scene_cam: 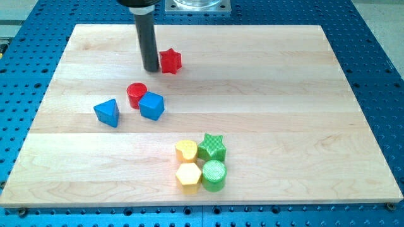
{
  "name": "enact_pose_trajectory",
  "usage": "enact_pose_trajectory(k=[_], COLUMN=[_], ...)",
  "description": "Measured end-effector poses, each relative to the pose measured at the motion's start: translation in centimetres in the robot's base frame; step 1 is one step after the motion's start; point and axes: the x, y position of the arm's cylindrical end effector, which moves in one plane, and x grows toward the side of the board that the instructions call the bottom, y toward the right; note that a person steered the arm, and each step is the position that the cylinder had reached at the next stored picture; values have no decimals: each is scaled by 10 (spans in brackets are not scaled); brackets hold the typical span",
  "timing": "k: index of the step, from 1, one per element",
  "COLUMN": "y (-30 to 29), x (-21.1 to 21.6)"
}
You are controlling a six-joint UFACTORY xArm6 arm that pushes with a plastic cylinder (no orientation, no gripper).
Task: Slide the triangle vertically below the red star
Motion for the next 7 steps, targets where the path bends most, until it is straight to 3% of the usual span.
enact_pose_trajectory(k=[1,2,4,5,6,7], y=[-60,-128,-122,-112,-120,-125], x=[13,52,150,143,101,100])
